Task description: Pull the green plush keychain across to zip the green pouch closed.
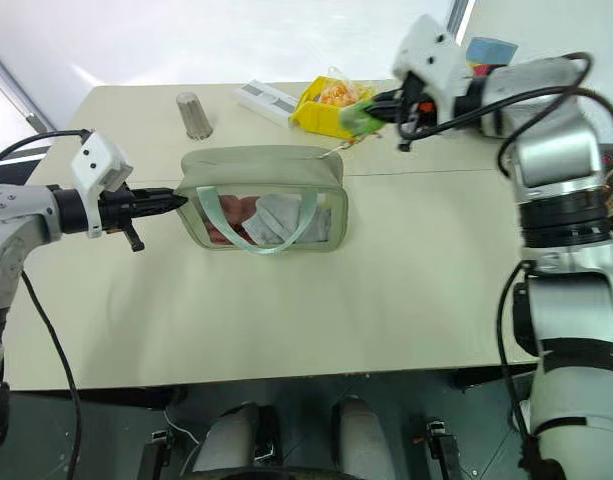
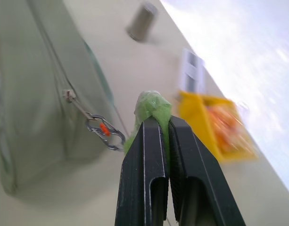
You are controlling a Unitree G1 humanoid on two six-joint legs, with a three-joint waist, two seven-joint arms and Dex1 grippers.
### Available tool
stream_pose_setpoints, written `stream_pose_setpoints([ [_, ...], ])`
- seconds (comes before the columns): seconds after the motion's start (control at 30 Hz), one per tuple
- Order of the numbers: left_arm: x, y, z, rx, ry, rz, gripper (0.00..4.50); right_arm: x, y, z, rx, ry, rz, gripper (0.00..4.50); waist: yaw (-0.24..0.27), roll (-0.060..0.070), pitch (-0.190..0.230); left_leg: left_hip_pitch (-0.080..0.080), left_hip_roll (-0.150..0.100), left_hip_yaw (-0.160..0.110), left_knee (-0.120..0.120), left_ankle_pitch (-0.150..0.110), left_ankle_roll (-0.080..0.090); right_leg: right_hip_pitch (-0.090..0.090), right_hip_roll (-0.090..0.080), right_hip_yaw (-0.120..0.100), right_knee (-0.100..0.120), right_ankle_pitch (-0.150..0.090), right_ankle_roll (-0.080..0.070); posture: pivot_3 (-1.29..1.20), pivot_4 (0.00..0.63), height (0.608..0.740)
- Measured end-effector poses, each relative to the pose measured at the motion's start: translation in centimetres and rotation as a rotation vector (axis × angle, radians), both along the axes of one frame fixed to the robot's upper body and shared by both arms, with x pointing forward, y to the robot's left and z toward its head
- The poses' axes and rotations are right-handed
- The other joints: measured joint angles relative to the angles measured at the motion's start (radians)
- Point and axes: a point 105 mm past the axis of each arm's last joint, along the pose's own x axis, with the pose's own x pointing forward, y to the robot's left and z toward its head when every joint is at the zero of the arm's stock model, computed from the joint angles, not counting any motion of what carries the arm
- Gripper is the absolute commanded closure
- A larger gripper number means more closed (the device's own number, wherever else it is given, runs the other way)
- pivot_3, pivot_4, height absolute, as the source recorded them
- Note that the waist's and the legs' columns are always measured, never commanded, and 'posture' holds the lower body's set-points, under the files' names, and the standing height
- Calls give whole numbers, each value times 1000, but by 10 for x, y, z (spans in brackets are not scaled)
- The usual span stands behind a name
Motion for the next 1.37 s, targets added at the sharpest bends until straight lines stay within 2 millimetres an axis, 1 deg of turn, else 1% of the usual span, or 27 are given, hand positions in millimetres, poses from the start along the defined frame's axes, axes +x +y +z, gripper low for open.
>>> stream_pose_setpoints([
  [0.07, -1, -7, -2, -9, -1, -23, 4500, 2, -15, -13, -61, -4, -48, 4468, 0, 0, 0, 0, 0, 0, 0, 0, 0, 0, 0, 0, 0, 0, 0, 0, 150, 740],
  [0.13, -1, -10, -2, -5, -6, -37, 4500, 7, -31, -32, -152, -19, -101, 4468, 1, 0, 0, 0, 0, 1, 0, 0, 0, 0, 0, 0, 0, 0, 0, 0, 150, 740],
  [0.2, 0, -12, -2, -3, -9, -45, 4500, 9, -39, -50, -177, -5, -127, 4468, 1, 0, 0, 0, 0, 1, 0, 0, 0, 0, 0, 1, 0, 0, 0, 0, 150, 740],
  [0.23, 0, -13, -1, -2, -10, -48, 4500, 10, -40, -64, -177, 15, -134, 4468, 1, 0, 0, 0, 0, 1, 0, 0, 0, 0, 0, 1, 0, 0, 0, 0, 150, 740],
  [0.3, 1, -12, -2, -4, -7, -44, 4500, 11, -35, -95, -142, 76, -135, 4468, 0, 0, 0, 1, 0, 1, 0, 0, 0, 1, 0, 1, 0, 0, 0, 0, 150, 740],
  [0.37, 2, -11, -2, -4, -6, -42, 4500, 11, -21, -125, -95, 139, -116, 4468, 0, 0, 0, 2, 0, 1, 0, 0, -1, 1, 1, 1, 1, 0, 0, 0, 150, 740],
  [0.4, 2, -12, -2, -2, -7, -45, 4500, 9, -10, -144, -71, 184, -100, 4468, 0, 0, 0, 2, 0, 1, 0, 1, -1, 1, 1, 1, 1, 0, 0, 0, 150, 740],
  [0.43, 2, -12, -2, -2, -6, -47, 4500, 6, -1, -158, -58, 217, -83, 4468, 1, 0, 0, 2, 0, 1, 0, 1, -1, 1, 1, 1, 1, 0, 0, 0, 150, 740],
  [0.5, 2, -12, -2, -2, -5, -49, 4500, 1, 12, -176, -30, 262, -54, 4468, 1, 0, 0, 2, 0, 1, 0, 1, -1, 1, 0, 1, 1, 0, 0, 0, 150, 740],
  [0.6, 2, -12, -3, 0, -3, -49, 4500, 0, 19, -184, -11, 278, -40, 4468, 1, 0, 0, 2, 0, 1, 1, 1, -1, 2, 0, 1, 1, 0, 0, 0, 150, 740],
  [0.7, 2, -11, -2, 0, -5, -46, 4500, 5, 15, -183, -17, 268, -52, 4468, 0, 0, 0, 2, 0, 1, 1, 1, -1, 3, 1, 1, 1, 0, 0, 0, 150, 740],
  [0.77, 2, -11, -3, -1, -5, -42, 4500, 11, 11, -177, -16, 258, -68, 3846, 0, 0, 0, 3, 0, 1, 1, 1, -1, 2, 1, 1, 1, 0, 0, 0, 150, 740],
  [0.8, 2, -9, -3, -4, -7, -34, 3774, 15, 9, -171, -7, 259, -72, 3567, -1, 0, 0, 3, 0, 1, 1, 1, -1, 2, 1, 1, 1, 0, 0, 0, 150, 740],
  [0.83, 2, -9, -3, -4, -9, -28, 3478, 19, 7, -164, 8, 254, -77, 3124, 0, 0, 0, 3, 0, 1, 0, 1, -1, 2, 1, 1, 1, 0, 0, 0, 150, 740],
  [0.87, 2, -8, -4, -7, -9, -25, 2981, 21, 5, -154, 24, 248, -74, 2562, 0, 1, 0, 3, 0, 1, 0, 1, -1, 2, 1, 1, 1, 0, 0, 0, 150, 740],
  [0.93, 2, -6, -3, -23, 1, -21, 2017, 22, -1, -133, 39, 242, -57, 1588, 1, 1, 0, 3, 0, 1, 0, 1, -1, 2, 1, 1, 0, 0, 0, 0, 150, 740],
  [0.97, 1, -4, -1, -40, 10, -20, 1474, 20, -7, -117, 45, 237, -45, 1091, 1, 1, 0, 2, 0, 1, 0, 0, -1, 2, 1, 1, 0, 0, 0, 0, 150, 740],
  [1.03, -1, 3, 5, -49, 17, -12, 476, 15, -17, -94, 44, 235, -24, 71, 3, 1, 1, 2, 0, 1, 0, 0, -1, 2, 1, 1, 0, 0, 0, 0, 150, 740],
  [1.07, -2, 7, 10, -48, 16, -7, 36, 10, -21, -84, 44, 243, -10, 0, 3, 1, 1, 2, 0, 1, 0, 0, -1, 2, 1, 1, 0, 0, 0, 0, 150, 740],
  [1.13, -3, 19, 22, -54, 2, 13, 36, -1, -27, -66, 42, 275, 21, 0, 3, 1, 1, 2, 0, 1, -1, 0, -1, 2, 0, 1, 0, 0, 0, 0, 150, 740],
  [1.23, -4, 33, 37, -54, -21, 58, 36, -18, -27, -44, 43, 307, 72, 0, 2, 1, 1, 3, 1, 1, -1, 0, -1, 2, 1, 1, 0, 0, 0, 0, 150, 740],
  [1.3, -6, 39, 40, -38, -11, 66, 36, -32, -20, -35, 61, 345, 116, 0, 0, 1, 1, 3, 1, 1, -1, 0, -1, 2, 1, 1, 0, 0, 0, 0, 150, 740],
  [1.37, -7, 40, 40, -39, -1, 56, 36, -41, -10, -32, 79, 368, 158, 0, 1, 1, 1, 3, 1, 1, -1, 0, -1, 2, 1, 1, 0, 0, 0, 0, 150, 740],
])
